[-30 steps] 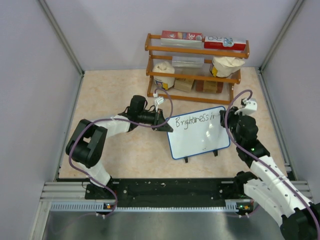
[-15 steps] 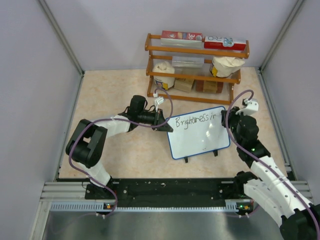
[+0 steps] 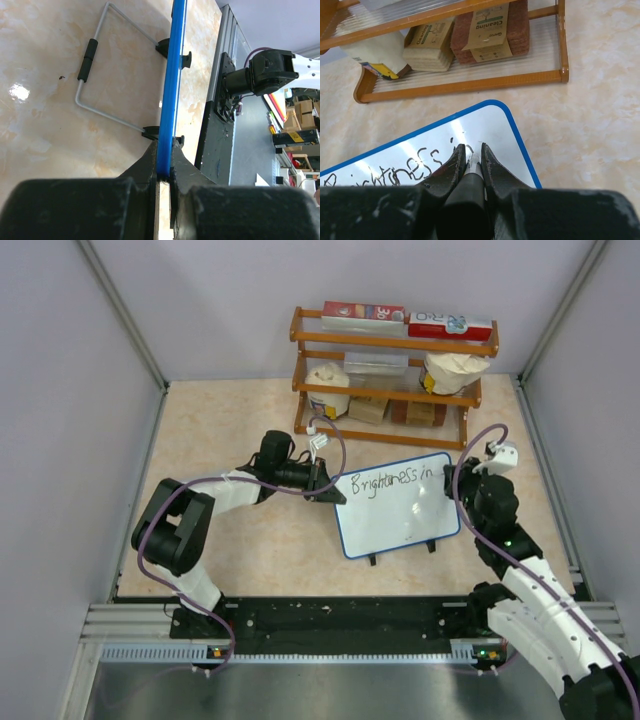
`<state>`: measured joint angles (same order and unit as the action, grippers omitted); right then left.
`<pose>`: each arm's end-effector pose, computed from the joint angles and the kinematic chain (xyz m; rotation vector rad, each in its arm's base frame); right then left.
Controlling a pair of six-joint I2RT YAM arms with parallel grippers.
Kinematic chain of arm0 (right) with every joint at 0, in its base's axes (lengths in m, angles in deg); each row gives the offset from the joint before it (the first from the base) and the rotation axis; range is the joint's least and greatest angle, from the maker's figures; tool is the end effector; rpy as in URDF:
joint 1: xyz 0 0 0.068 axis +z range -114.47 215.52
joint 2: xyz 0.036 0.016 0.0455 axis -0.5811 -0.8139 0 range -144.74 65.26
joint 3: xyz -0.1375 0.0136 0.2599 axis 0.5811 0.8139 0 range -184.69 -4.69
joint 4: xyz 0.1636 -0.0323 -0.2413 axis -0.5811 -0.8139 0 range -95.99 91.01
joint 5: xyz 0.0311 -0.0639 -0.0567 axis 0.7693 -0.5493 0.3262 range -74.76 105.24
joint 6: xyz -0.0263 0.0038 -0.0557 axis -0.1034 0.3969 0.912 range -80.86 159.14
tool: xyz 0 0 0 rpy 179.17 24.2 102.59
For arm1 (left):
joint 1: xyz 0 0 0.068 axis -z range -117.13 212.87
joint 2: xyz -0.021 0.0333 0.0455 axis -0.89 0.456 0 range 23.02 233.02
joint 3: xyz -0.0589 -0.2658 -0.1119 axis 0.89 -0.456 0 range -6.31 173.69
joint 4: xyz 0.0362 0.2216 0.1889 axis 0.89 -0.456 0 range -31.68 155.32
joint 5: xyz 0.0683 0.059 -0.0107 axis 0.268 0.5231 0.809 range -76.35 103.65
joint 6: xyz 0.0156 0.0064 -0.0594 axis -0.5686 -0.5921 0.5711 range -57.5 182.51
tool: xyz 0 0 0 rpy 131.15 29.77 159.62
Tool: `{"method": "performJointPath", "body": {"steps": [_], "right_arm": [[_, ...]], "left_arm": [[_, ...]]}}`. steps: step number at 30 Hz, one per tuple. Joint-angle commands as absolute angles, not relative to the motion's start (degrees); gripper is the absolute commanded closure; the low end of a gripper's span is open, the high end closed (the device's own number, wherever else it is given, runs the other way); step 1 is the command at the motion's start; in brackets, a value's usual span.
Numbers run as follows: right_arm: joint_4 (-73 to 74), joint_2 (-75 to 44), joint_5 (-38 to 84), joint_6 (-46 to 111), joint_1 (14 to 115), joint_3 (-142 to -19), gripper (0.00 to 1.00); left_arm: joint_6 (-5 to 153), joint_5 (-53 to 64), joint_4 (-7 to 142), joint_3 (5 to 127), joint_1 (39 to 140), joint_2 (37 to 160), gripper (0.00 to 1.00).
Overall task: Write a sentence on the whiteboard
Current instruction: Write with the whiteboard marker on the whiteboard.
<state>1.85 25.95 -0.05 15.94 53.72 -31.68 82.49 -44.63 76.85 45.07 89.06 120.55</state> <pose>0.1940 0.0509 0.2703 0.2700 1.7521 0.2878 0.3191 -0.2010 0.1817 0.7469 2.1197 -1.5503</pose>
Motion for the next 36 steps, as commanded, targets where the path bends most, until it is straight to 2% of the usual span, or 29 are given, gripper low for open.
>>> {"method": "performJointPath", "body": {"steps": [1, 14, 36], "right_arm": [[1.5, 26.8, 0.7, 15.9, 53.1, -31.4, 1.0], [-1.5, 33.0, 2.6, 15.7, 53.1, -35.1, 1.0], [-2.1, 32.1, 12.5, 16.0, 53.2, -35.9, 1.0]], "left_arm": [[74.0, -35.5, 73.1, 44.0, 89.8, 121.8, 1.0], [73.9, -35.3, 73.1, 44.0, 89.8, 121.9, 1.0], [74.1, -35.0, 73.3, 43.6, 89.8, 121.1, 1.0]]}}
